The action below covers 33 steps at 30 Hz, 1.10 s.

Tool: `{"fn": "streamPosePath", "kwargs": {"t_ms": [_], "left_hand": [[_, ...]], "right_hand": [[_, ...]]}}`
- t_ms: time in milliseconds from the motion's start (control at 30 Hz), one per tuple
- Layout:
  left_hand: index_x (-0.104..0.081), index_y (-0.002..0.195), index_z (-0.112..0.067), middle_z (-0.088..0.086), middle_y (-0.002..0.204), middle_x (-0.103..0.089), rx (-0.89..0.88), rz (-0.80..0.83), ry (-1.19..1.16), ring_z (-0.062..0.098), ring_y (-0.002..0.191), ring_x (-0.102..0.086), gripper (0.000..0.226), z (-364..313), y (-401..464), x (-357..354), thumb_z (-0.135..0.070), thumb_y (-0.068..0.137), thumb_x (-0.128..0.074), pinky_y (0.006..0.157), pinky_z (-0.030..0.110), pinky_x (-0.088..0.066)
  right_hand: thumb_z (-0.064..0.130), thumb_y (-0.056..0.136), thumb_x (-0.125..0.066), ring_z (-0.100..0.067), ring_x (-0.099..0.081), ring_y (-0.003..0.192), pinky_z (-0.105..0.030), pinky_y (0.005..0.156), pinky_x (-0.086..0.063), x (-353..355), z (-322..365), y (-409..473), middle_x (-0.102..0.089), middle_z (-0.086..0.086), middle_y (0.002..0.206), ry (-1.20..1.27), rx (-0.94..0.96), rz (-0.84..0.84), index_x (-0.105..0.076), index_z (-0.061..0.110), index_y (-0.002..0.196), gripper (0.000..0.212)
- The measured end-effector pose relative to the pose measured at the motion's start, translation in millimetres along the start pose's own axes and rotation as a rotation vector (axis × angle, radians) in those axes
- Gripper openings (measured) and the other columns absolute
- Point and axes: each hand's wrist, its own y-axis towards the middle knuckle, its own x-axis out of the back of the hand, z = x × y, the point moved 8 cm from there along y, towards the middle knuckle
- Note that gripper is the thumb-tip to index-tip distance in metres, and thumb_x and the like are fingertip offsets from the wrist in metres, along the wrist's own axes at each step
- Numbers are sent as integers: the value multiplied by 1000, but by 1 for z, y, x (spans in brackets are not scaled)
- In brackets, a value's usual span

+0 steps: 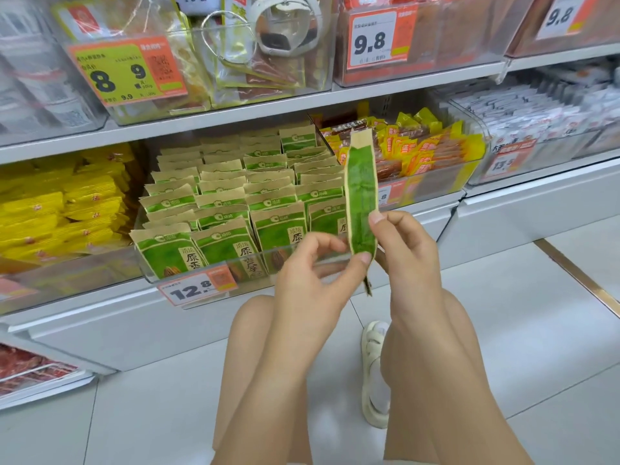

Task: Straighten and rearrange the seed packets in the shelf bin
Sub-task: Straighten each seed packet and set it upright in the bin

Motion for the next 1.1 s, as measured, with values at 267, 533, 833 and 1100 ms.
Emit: {"fn": "streamPosePath", "kwargs": {"t_ms": [267,533,833,1100], "left_hand": [[-64,74,-12,-13,63,-65,10,-53,-66,-1,57,-56,15,2,-6,14,-10,89,-68,57,12,-44],[-55,115,-35,-17,99,-72,-31,68,107,0,91,-68,39,-6,-8,7,-12,87,-71,78,18,-54],[-60,118,-21,-3,105,-75,210,346,-189,10,88,-70,42,17,-10,3,-10,79,-69,68,25,-56],[-50,113,-38,-21,111,-66,-100,-86,40,5,100,-67,45,-15,-1,21,-41,75,-73,85,34,-56]], "right_hand": [[37,77,-67,-19,-49,74,-36,74,-42,-9,0,-8,-56,-3,74,16,41,28,-62,15,77,23],[12,70,-84,4,-65,87,-13,70,-50,-13,7,-16,-66,12,98,-41,101,6,-57,23,97,40],[23,95,-56,-5,-61,58,-19,51,-48,6,30,6,-69,7,67,-41,-16,8,-69,16,78,22],[16,92,-62,-9,-58,63,-26,56,-48,0,40,-5,-66,8,64,-128,188,-71,-64,17,75,17]]}}
